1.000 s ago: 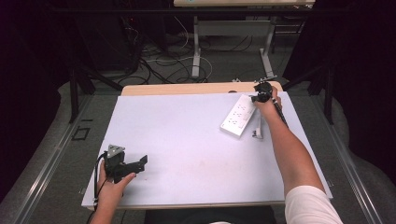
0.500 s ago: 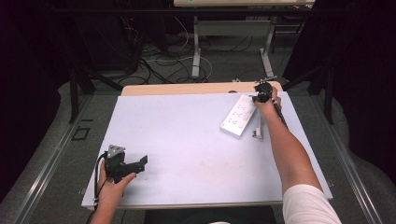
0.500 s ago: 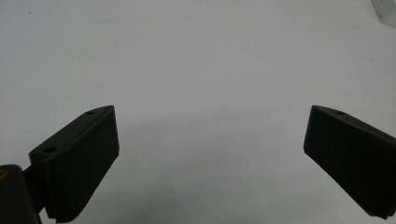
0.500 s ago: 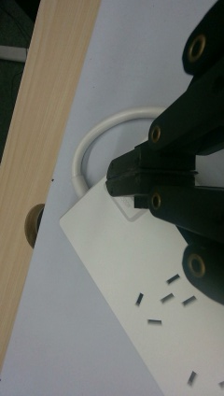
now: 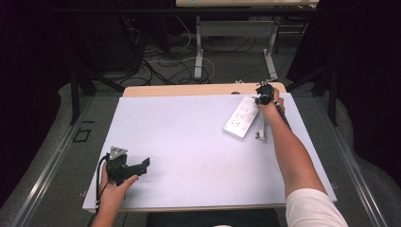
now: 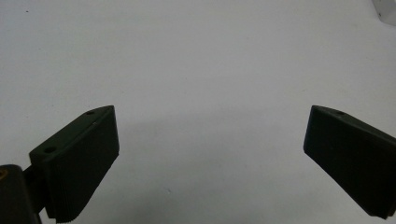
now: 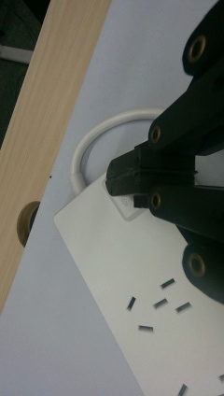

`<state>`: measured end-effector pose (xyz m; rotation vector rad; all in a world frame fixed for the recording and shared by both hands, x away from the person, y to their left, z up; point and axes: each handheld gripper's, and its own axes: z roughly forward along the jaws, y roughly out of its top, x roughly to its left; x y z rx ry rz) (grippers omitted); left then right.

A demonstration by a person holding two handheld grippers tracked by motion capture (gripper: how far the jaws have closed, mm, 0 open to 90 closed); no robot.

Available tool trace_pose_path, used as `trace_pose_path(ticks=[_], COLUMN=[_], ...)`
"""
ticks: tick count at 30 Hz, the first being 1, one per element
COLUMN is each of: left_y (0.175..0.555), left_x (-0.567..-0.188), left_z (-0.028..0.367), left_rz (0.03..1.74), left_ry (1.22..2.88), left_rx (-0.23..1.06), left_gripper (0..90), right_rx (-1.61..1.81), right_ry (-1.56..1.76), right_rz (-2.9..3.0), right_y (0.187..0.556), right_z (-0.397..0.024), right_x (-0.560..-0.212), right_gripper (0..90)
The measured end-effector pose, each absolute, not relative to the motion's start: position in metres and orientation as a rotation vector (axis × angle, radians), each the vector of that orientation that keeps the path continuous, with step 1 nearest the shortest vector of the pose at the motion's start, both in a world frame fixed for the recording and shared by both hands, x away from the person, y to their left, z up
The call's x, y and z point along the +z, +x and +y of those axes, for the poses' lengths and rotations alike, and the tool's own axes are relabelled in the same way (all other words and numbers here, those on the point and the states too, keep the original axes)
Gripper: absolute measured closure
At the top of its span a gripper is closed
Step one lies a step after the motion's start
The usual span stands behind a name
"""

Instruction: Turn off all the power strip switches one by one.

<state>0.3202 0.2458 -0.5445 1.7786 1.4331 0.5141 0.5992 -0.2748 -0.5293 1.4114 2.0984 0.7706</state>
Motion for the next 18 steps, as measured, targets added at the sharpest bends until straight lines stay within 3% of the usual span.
trace_pose_path(ticks=[18], left_y=[0.3179], left_x=[-0.5449], left_z=[0.2485], left_rz=[1.45], left_ry=[1.762], left_rx=[0.514], left_gripper=[3.3], right_rx=[0.697], right_ry=[1.423], right_rz=[2.128], right_y=[0.6028], right_z=[-0.2693], right_x=[-0.5256], right_gripper=[90.0])
